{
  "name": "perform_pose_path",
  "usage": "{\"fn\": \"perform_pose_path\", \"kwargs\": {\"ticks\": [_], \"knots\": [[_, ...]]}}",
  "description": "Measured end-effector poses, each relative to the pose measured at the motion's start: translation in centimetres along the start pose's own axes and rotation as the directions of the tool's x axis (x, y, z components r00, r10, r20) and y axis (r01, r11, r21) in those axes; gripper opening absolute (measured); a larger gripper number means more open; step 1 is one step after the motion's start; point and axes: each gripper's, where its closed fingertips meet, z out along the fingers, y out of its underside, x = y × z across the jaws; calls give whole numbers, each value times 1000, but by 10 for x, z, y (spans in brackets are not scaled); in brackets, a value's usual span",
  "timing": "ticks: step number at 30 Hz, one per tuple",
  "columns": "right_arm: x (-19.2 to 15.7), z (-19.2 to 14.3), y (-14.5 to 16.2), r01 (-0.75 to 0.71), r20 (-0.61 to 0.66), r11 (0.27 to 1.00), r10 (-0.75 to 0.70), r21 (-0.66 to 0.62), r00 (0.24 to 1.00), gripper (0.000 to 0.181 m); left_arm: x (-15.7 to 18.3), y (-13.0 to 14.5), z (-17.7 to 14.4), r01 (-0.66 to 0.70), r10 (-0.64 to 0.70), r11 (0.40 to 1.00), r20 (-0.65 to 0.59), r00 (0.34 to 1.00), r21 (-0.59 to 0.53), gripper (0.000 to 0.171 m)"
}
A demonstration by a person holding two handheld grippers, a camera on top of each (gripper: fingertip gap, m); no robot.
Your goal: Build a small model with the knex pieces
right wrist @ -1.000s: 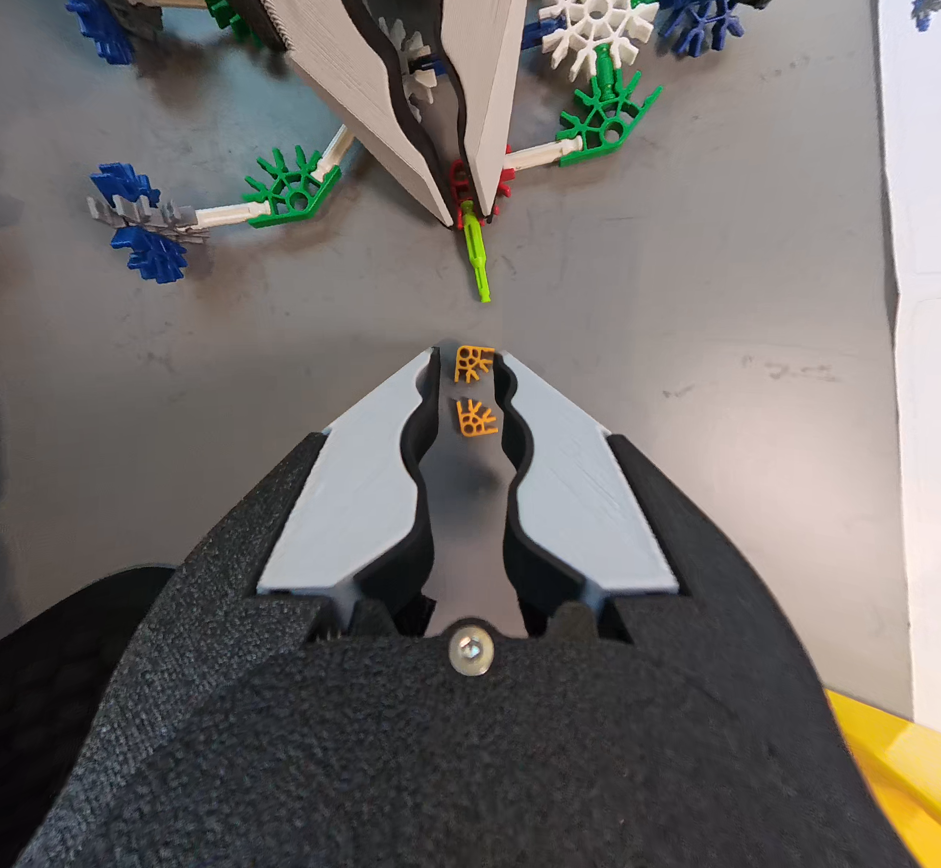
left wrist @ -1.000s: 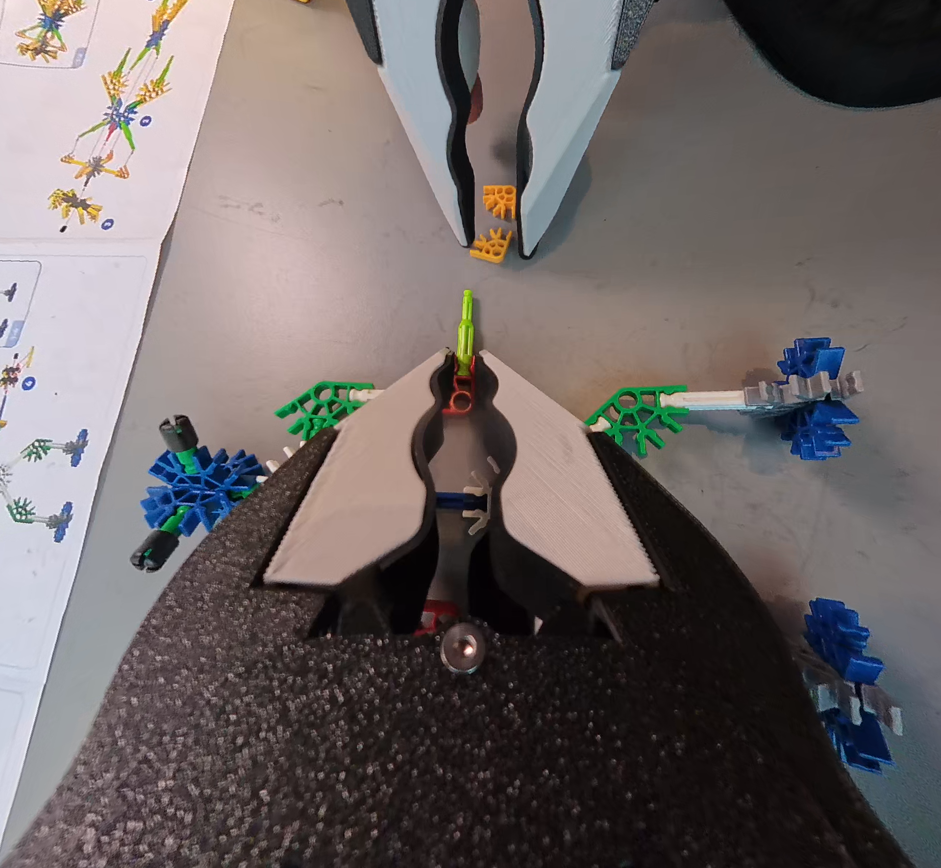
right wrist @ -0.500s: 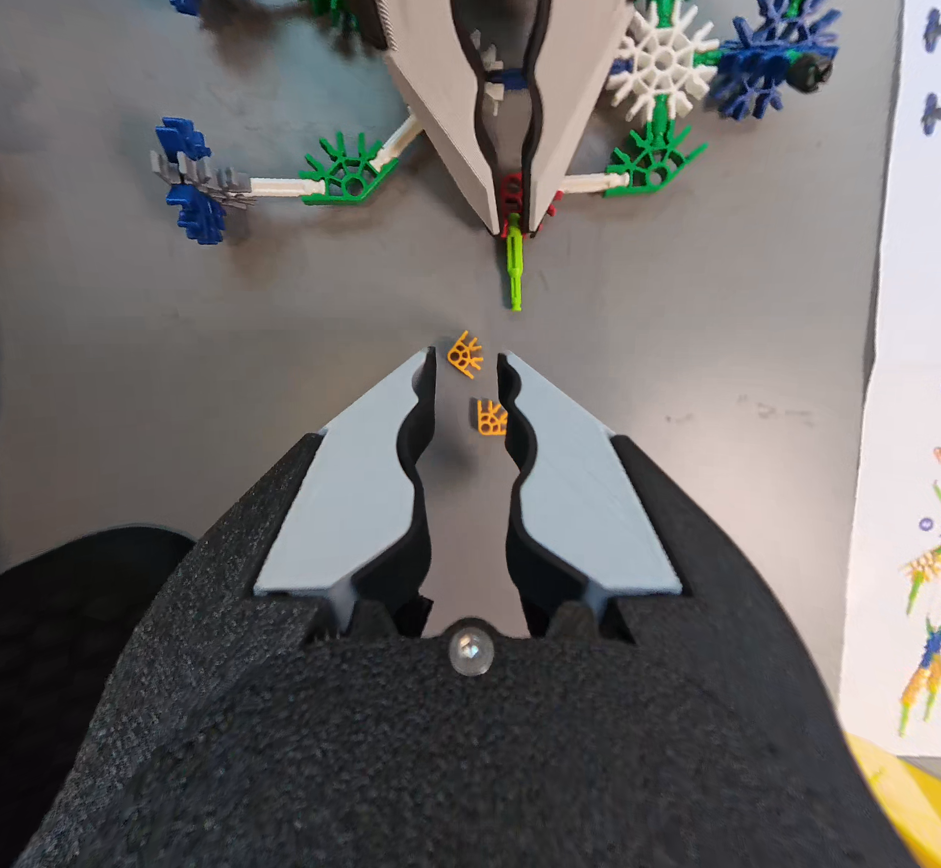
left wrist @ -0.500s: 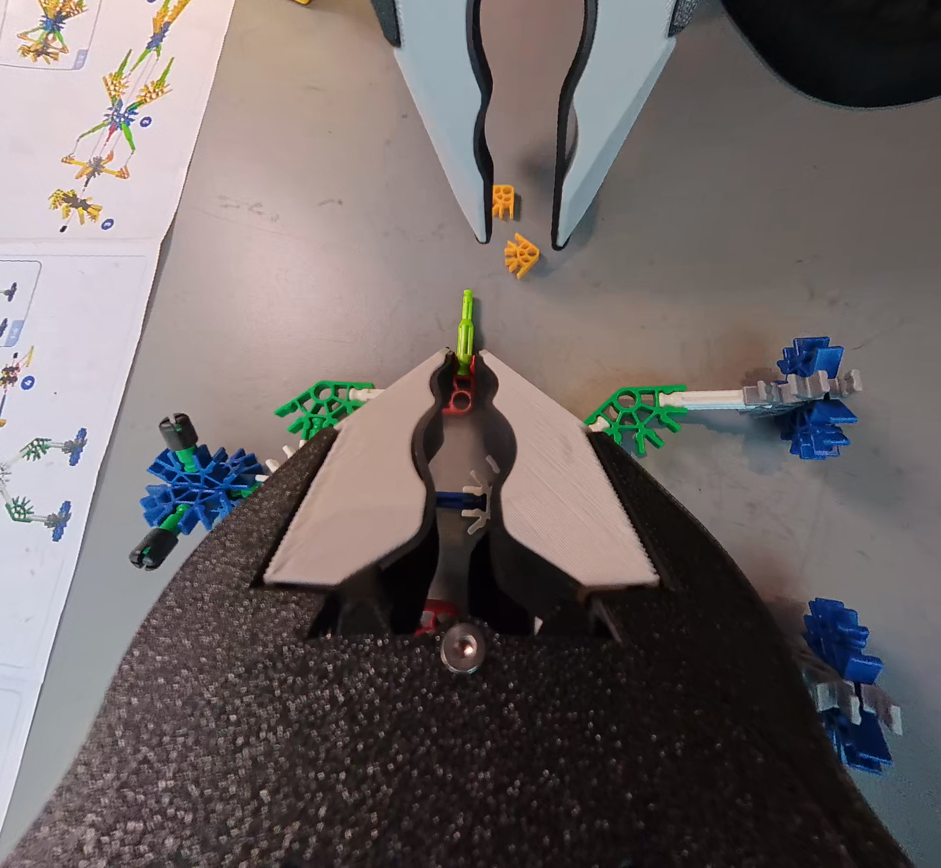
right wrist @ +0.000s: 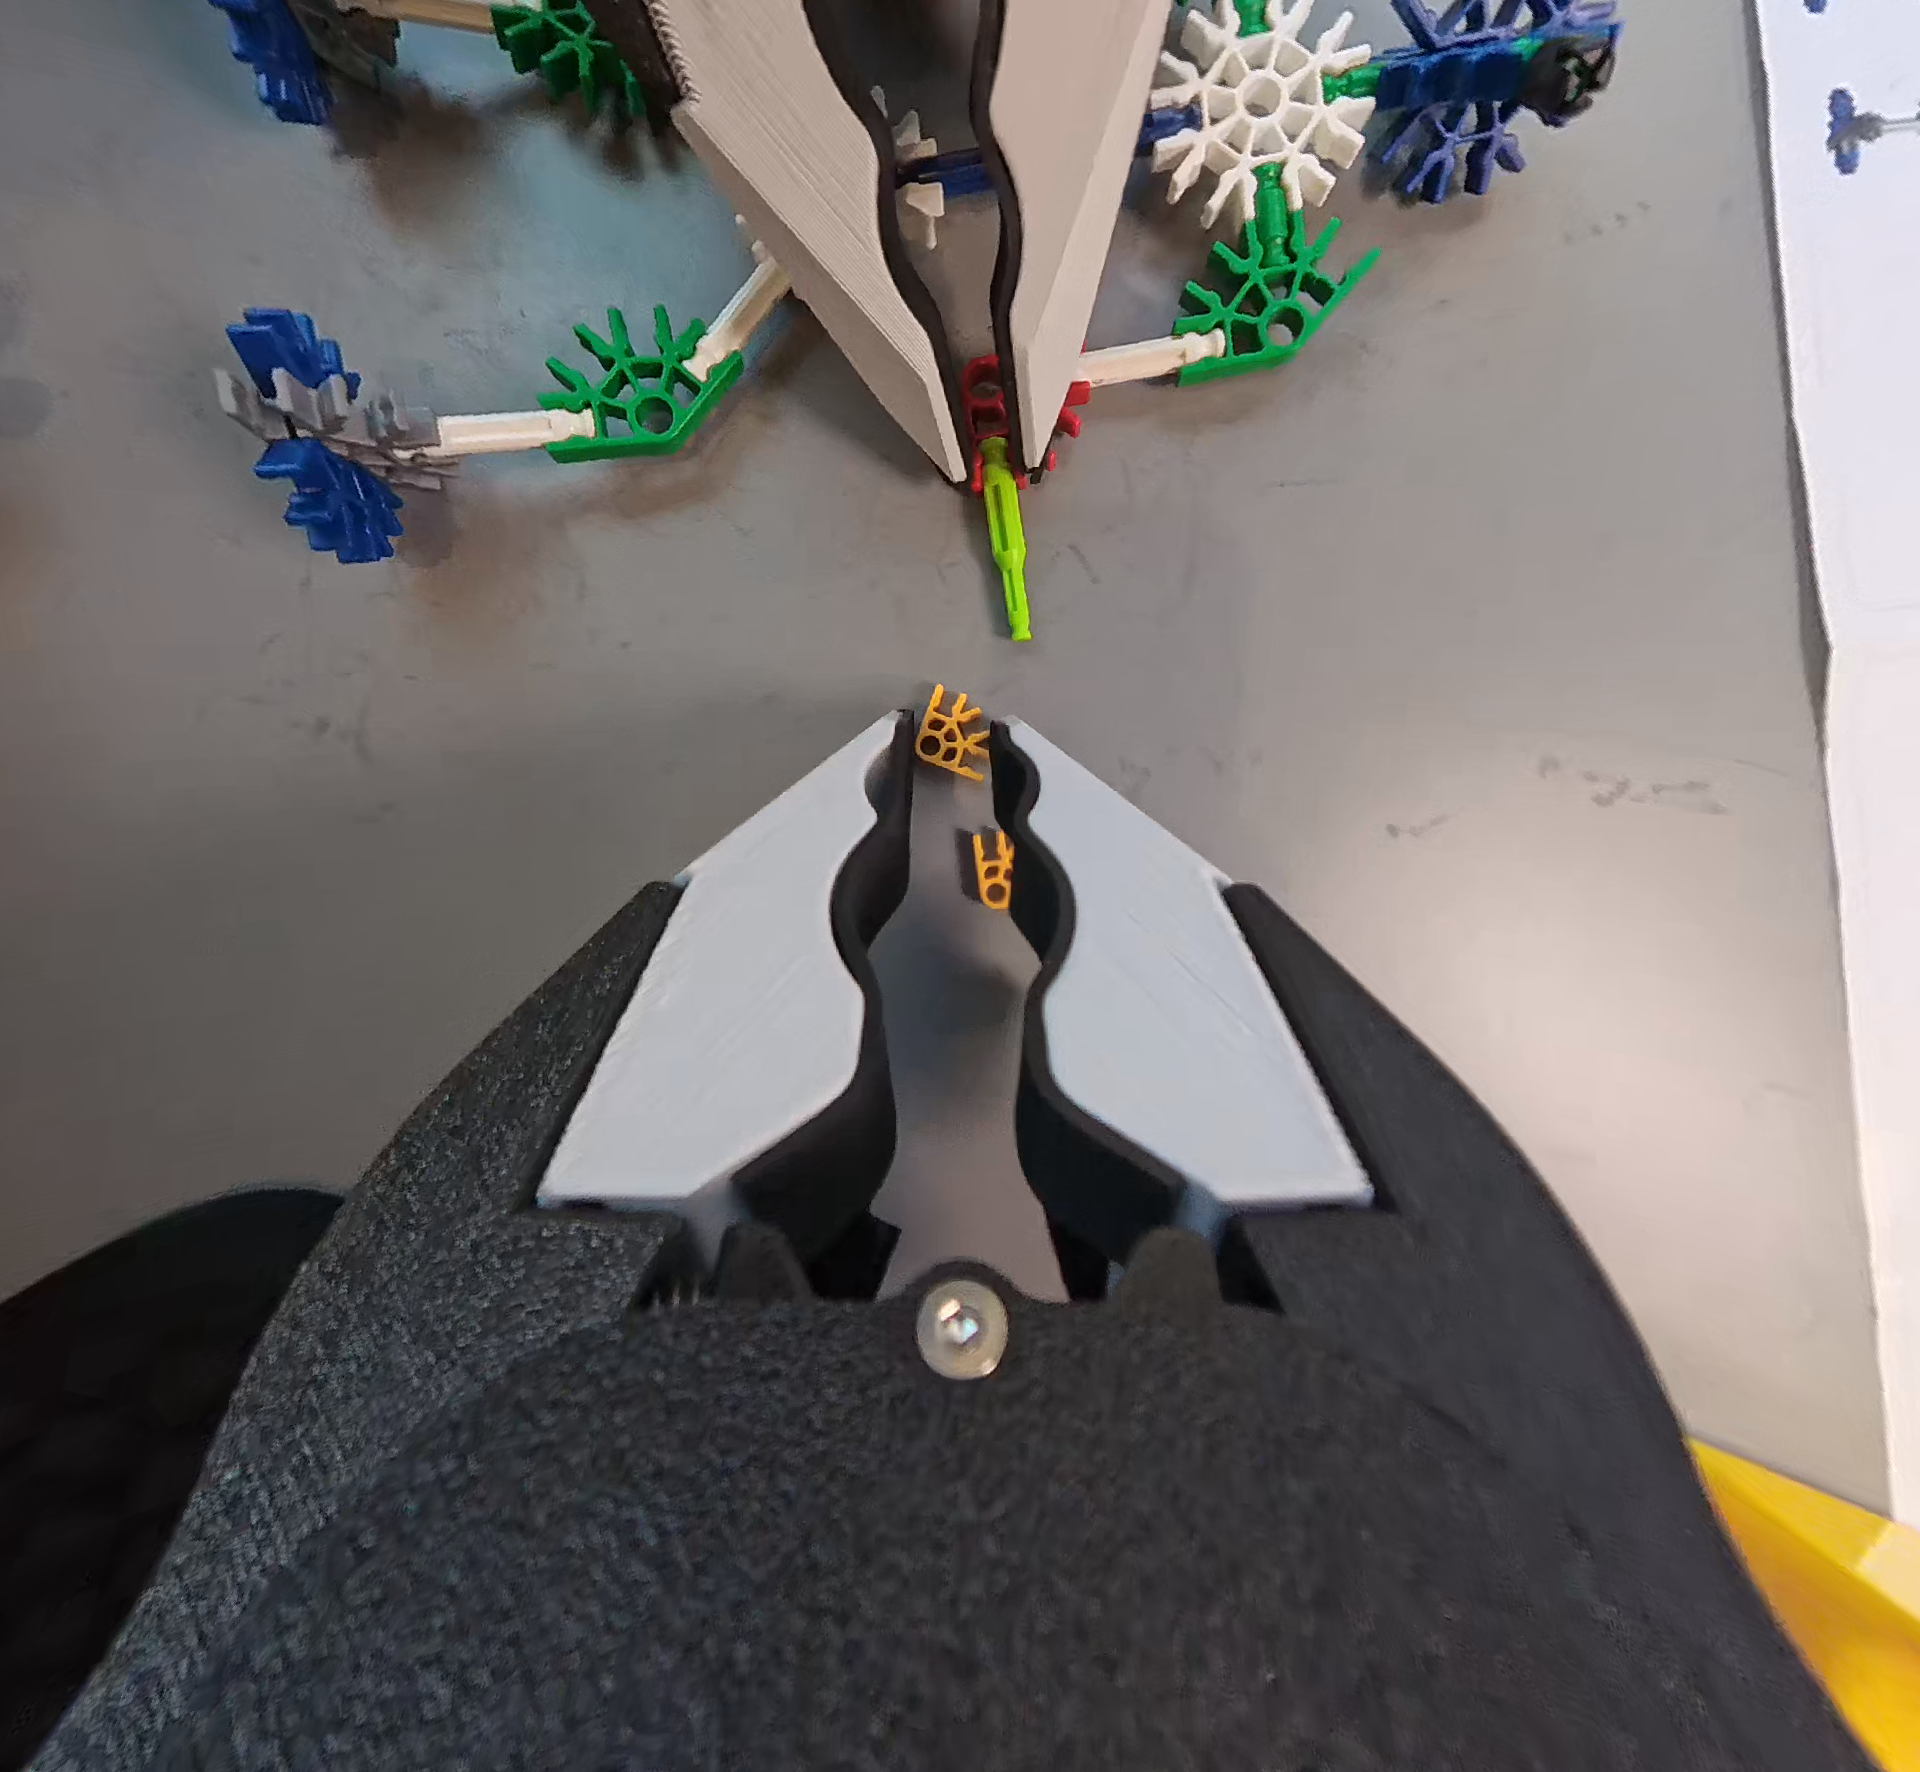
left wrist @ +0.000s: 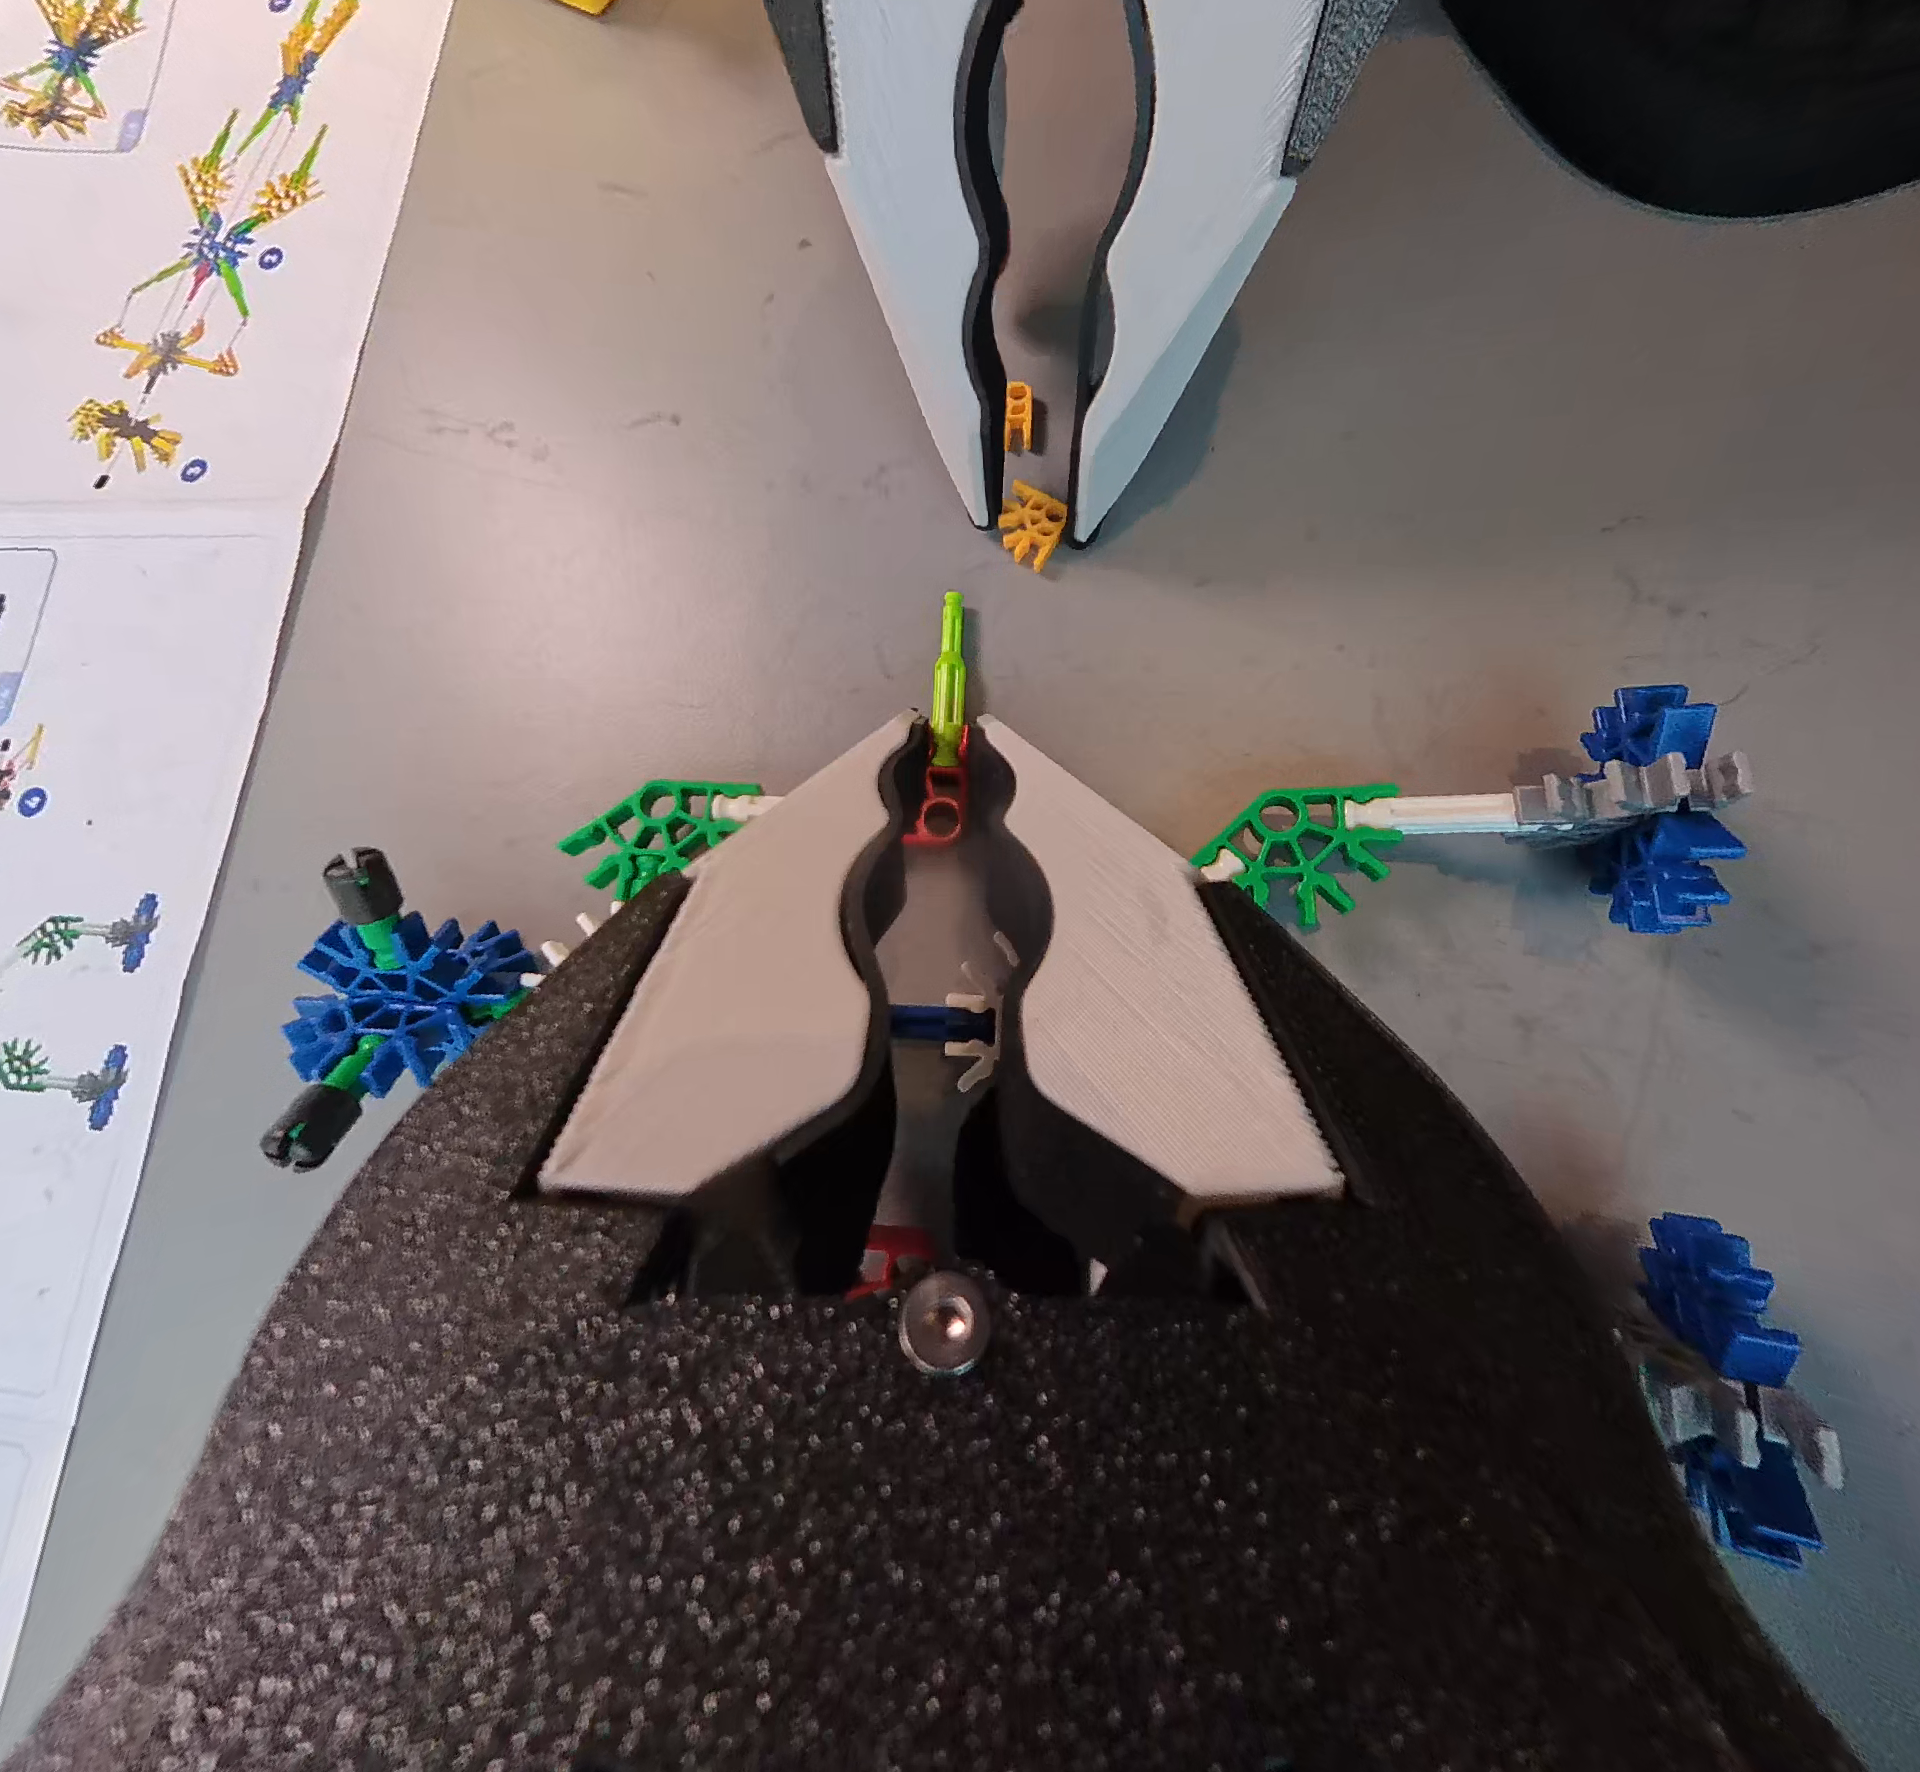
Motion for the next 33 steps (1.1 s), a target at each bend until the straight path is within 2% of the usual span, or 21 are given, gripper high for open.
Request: {"fn": "perform_pose_path", "kwargs": {"ticks": [6,11,22,33], "knots": [[5,-4,-12,179,58,983,-177,-30,983,13,6,0,-1,-27,27,1000,-39,999,12,7],[7,1,-12,260,106,962,-252,-77,962,13,7,0,-1,-25,26,1000,-48,999,18,7],[7,6,-11,327,167,939,-308,-104,937,13,7,-1,-1,-27,28,999,-60,998,24,6],[7,8,-12,370,172,919,-346,-135,922,14,8,-1,-1,-30,32,999,-60,998,24,5]]}}
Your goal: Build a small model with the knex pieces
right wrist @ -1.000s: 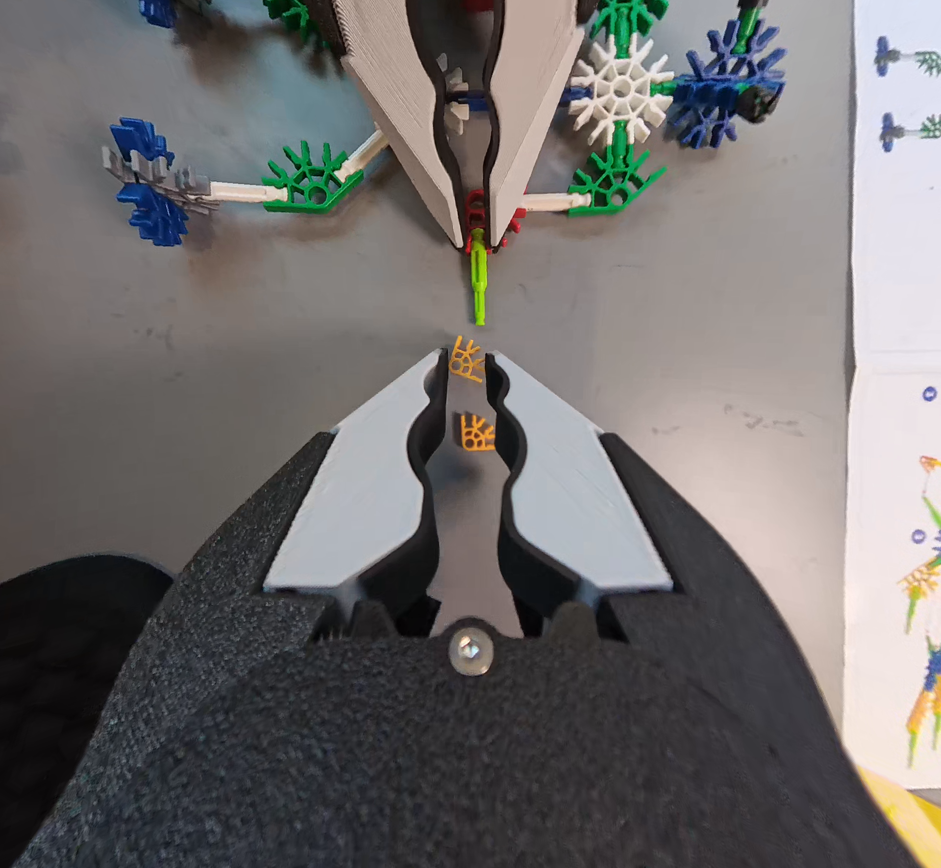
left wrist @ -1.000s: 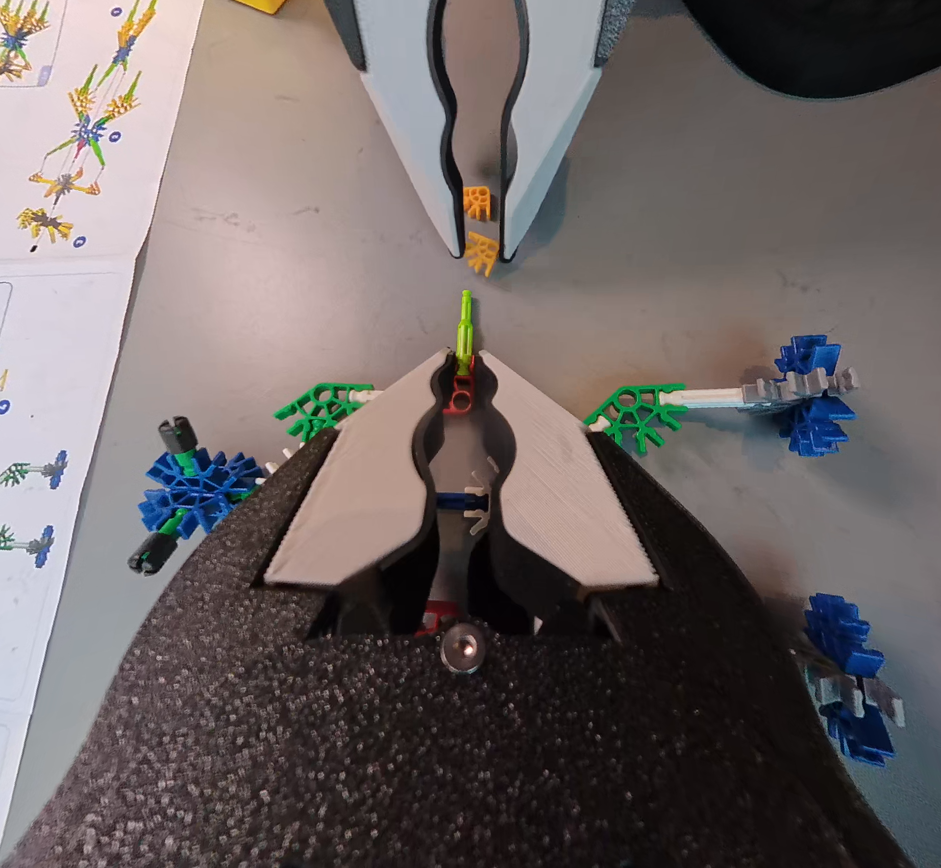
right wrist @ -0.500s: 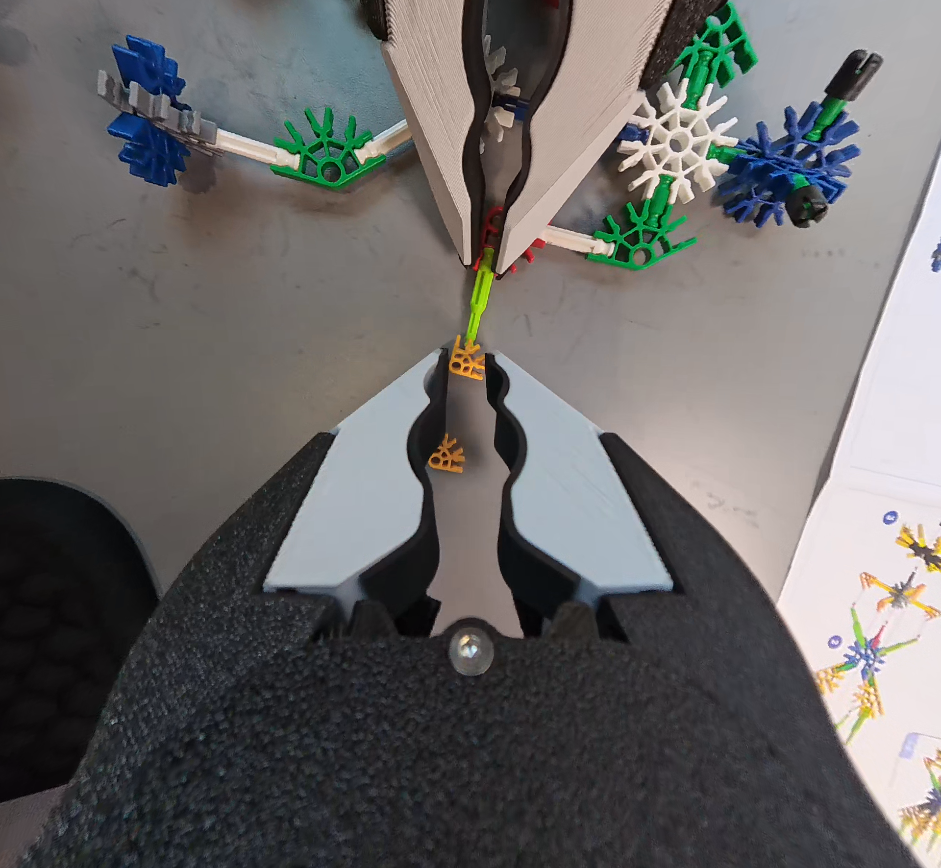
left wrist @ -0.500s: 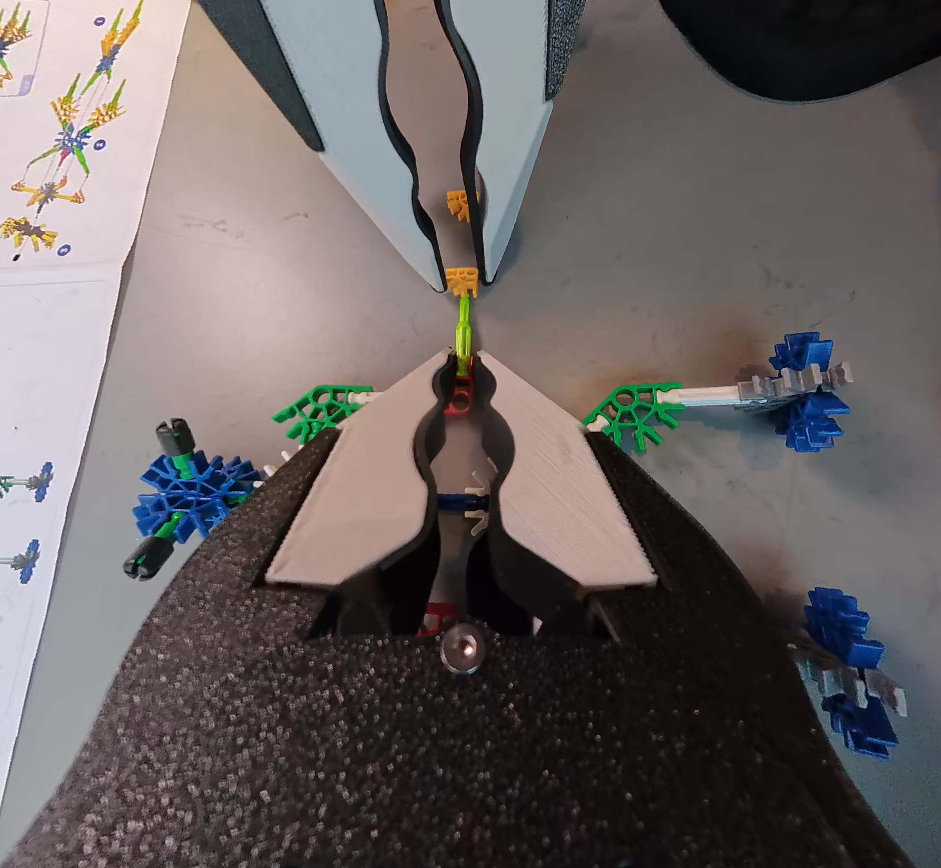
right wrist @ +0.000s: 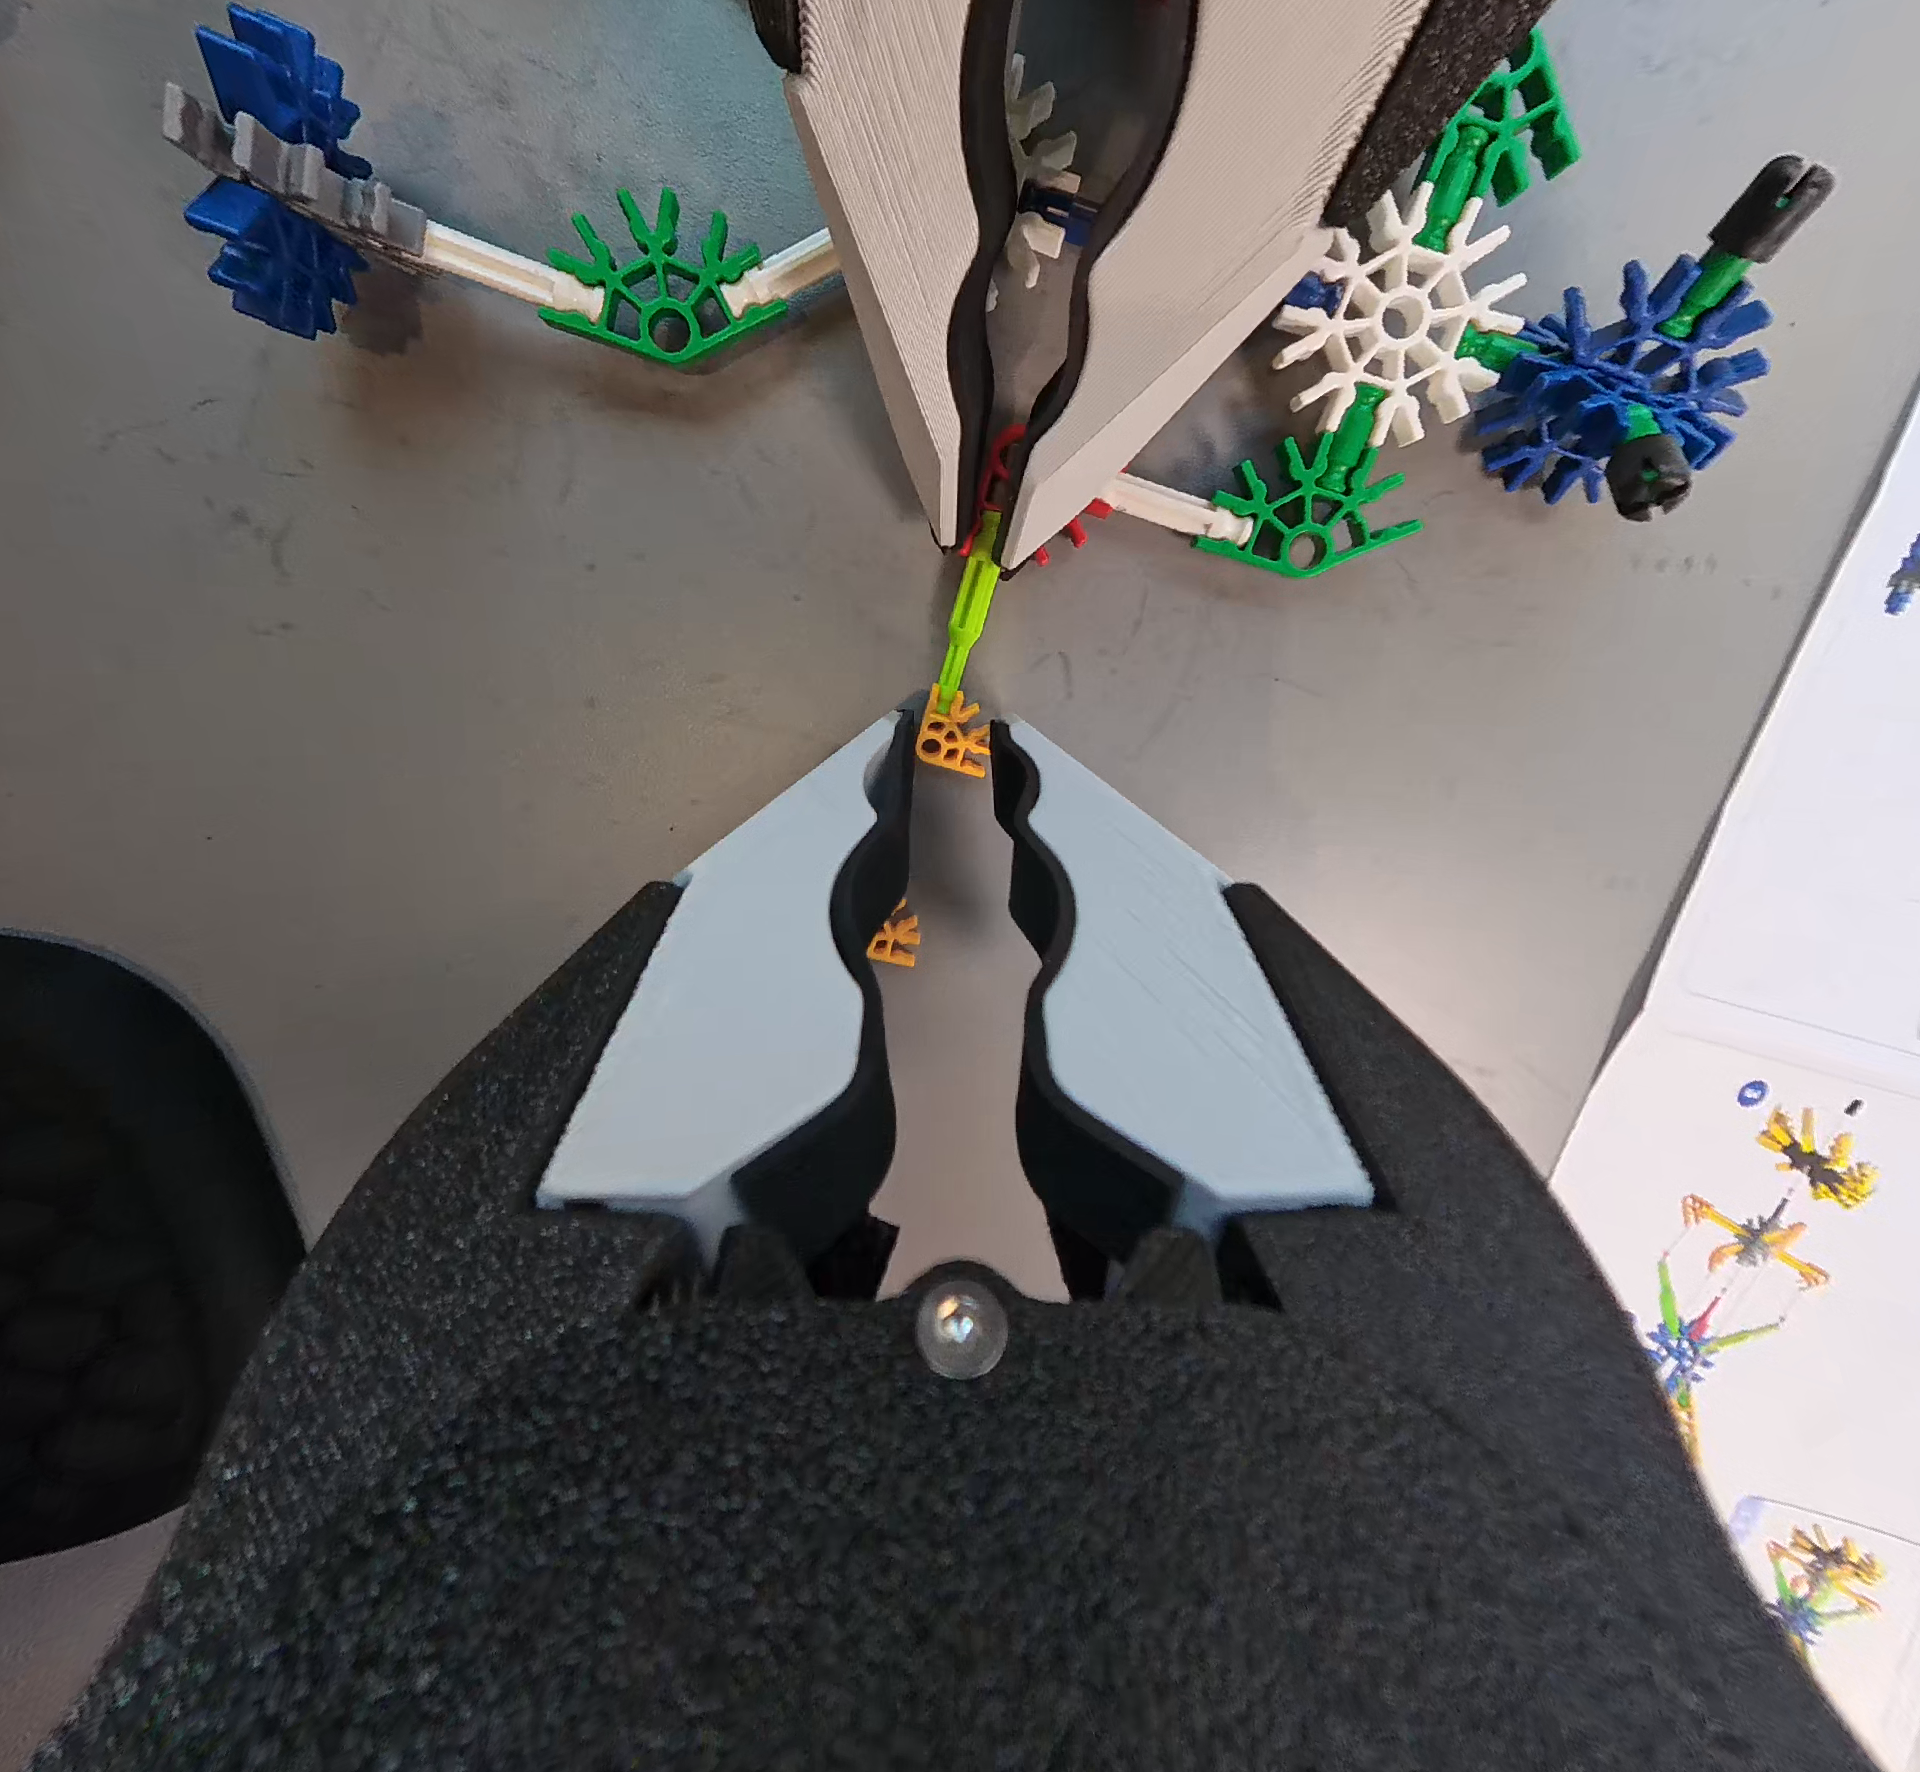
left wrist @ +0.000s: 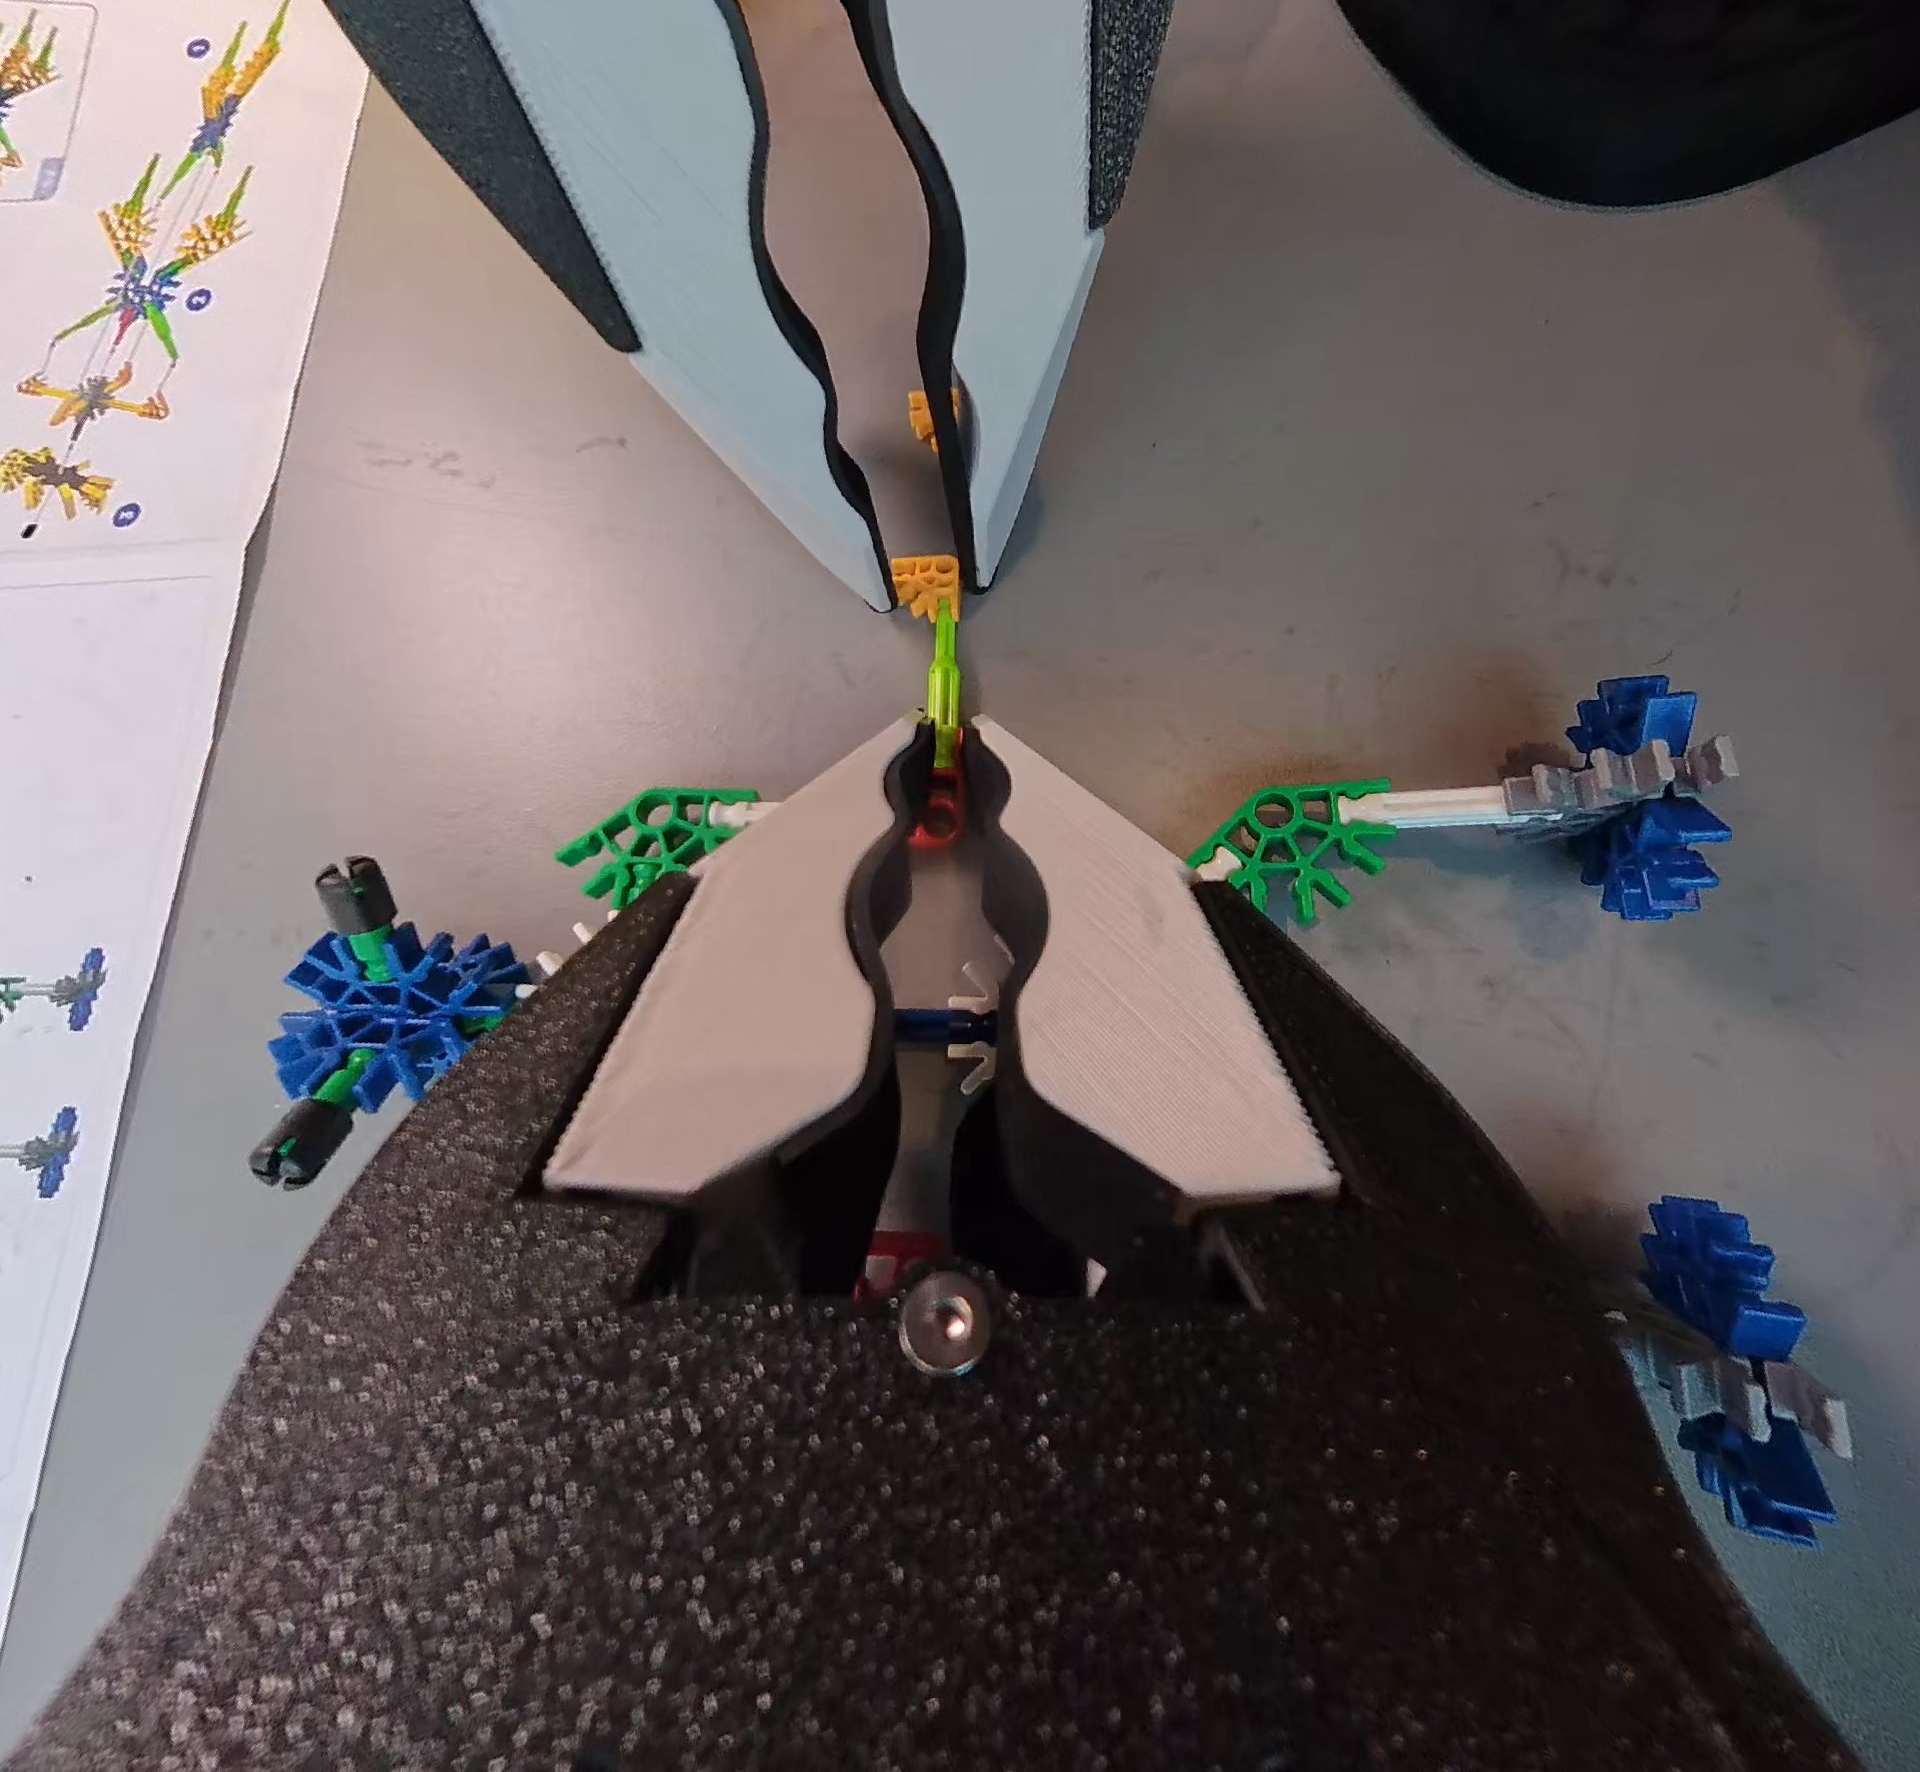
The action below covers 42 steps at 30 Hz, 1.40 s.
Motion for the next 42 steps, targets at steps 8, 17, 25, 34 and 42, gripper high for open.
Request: {"fn": "perform_pose_path", "kwargs": {"ticks": [8,17,25,34,42], "knots": [[-1,-8,-9,-44,7,998,43,51,999,12,0,0,0,-3,3,1000,1,1000,-1,5],[-2,-1,-4,-69,15,997,69,-20,997,3,0,0,0,-5,5,1000,0,1000,0,5],[-4,2,-6,-14,-2,994,14,-107,1000,2,1,0,0,-17,17,1000,-2,1000,1,3],[-1,0,-7,-64,-45,998,63,-13,997,5,1,1,-1,-37,37,999,11,999,-9,3],[19,-38,-15,-250,-227,923,321,293,919,26,0,0,0,-23,23,1000,24,999,-17,3]]}}
